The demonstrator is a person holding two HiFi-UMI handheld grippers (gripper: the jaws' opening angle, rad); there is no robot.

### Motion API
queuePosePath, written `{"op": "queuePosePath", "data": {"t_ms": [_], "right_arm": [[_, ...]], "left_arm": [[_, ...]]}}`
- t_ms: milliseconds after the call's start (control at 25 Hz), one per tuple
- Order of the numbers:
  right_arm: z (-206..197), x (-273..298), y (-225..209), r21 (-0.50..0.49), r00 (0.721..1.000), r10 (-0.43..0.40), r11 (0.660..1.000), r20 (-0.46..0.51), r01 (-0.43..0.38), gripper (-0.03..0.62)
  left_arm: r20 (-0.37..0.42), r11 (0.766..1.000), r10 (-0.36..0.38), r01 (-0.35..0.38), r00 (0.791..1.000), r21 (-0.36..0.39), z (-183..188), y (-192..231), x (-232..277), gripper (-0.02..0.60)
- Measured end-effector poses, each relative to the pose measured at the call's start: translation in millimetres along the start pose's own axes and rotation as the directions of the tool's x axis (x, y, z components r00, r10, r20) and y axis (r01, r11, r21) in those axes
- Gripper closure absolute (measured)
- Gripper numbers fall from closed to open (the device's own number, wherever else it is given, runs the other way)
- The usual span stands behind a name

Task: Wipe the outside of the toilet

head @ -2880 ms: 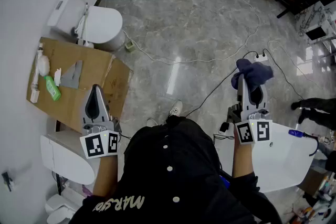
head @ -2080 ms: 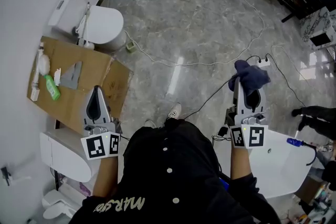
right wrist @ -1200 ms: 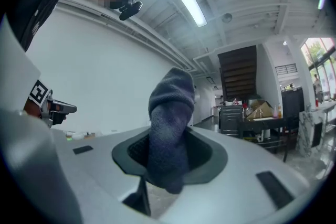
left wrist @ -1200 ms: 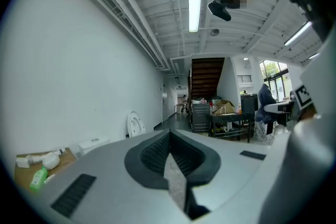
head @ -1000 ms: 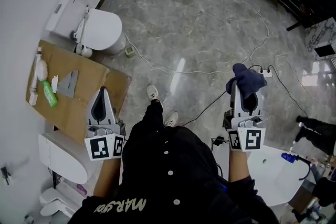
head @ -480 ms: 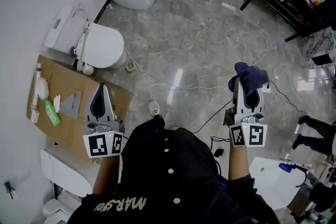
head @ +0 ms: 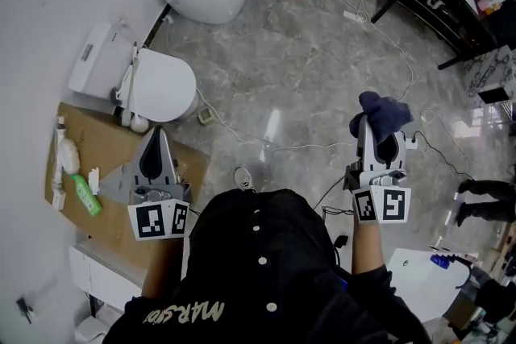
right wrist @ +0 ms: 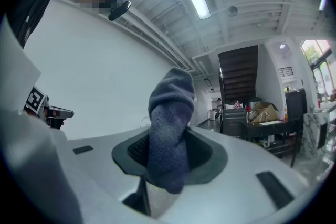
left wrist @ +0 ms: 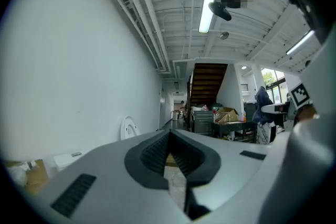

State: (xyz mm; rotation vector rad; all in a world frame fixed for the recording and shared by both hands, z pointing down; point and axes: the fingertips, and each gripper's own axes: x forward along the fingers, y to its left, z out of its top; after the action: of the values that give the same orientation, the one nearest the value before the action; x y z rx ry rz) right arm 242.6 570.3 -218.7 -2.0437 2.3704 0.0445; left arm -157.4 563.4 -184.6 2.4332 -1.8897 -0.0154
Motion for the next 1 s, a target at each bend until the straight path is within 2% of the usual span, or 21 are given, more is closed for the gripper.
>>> {"op": "queuePosePath", "data": {"t_ms": [200, 440, 720, 1000], "right_arm": [[-6, 17, 8, -0.019, 0.999, 0.002, 1.000, -0.034, -0.002, 0.461], [-16, 29, -5, -0.016, 0.998, -0.011, 1.000, -0.068, 0.010, 0.461], [-31, 94, -33, 0.010, 0.998, 0.026, 1.000, -0.057, -0.026, 0.461], [-26, 183, -91, 0.017, 0.997, 0.067, 0.998, -0.030, -0.067, 0.461]], "left_arm": [[-0.028, 1.000, -0.028, 0.028, 0.999, -0.011, -10, 10, 23, 0.572], [-0.071, 0.997, -0.074, 0.073, 0.995, -0.017, -22, -1, 44, 0.572], [-0.083, 1.000, 0.003, -0.004, 0.997, -0.008, -28, 3, 92, 0.572], [-0.068, 0.998, 0.064, -0.063, 0.996, 0.023, -12, -12, 170, 0.572]]}}
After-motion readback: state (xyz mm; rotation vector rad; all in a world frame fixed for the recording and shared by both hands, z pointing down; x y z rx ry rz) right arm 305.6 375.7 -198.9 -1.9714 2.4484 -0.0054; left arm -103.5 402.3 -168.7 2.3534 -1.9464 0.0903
